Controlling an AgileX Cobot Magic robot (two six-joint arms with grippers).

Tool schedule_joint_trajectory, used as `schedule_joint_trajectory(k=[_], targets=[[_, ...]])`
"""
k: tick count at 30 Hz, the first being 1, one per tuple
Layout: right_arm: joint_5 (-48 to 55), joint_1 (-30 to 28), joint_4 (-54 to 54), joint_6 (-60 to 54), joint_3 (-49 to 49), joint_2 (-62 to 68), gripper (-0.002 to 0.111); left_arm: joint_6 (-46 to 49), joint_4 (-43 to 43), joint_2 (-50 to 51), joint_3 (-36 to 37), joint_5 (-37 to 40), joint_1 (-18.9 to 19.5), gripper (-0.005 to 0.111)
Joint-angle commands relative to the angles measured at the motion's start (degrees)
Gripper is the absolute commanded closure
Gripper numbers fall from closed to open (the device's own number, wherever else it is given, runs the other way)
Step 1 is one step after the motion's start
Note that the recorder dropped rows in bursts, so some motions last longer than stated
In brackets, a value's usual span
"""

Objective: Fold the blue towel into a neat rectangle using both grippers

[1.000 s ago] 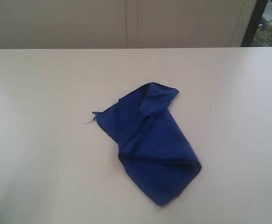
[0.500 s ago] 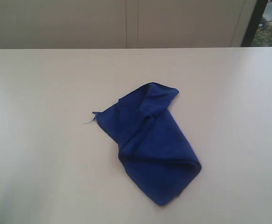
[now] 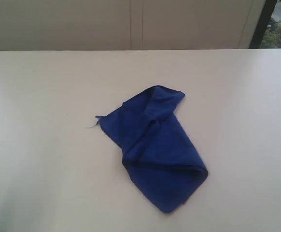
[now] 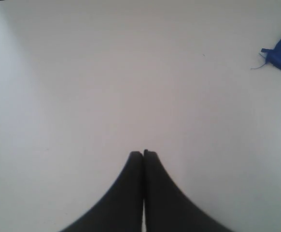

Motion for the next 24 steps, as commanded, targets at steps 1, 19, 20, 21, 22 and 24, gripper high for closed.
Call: schedule_joint_trajectory(k=[1,19,20,21,22,24], targets=[[6.6,-0.5,-0.1,-0.6,-6.2,5.3,0.108,-0.5,-0.1,-0.2,0.3,0.1,0.2,0.107],[13.6,-0.5,8.6,3.2,-27.4,45.9,0.108,-0.5,-0.1,-0.2,0.3,0.1,0.2,0.107],[14.6,-0.5,9.5,3.2,-28.5,47.8,0.108,-0.5,-0.1,-0.2,0.3,0.1,0.2,0.107],[15.2,-0.5,10.4,3.2,-29.3,50.1,0.108,-0.5,-0.1,-0.2,0.3,0.1,0.2,0.107],[15.5,-0.5,11.5,3.2,-30.2,52.4,0.108,-0.5,-0.1,-0.2,0.3,0.1,0.2,0.107],[15.8,-0.5,14.7,3.2,-32.1,56.6,0.108,-0.5,-0.1,-0.2,0.3,0.1,0.2,0.107]])
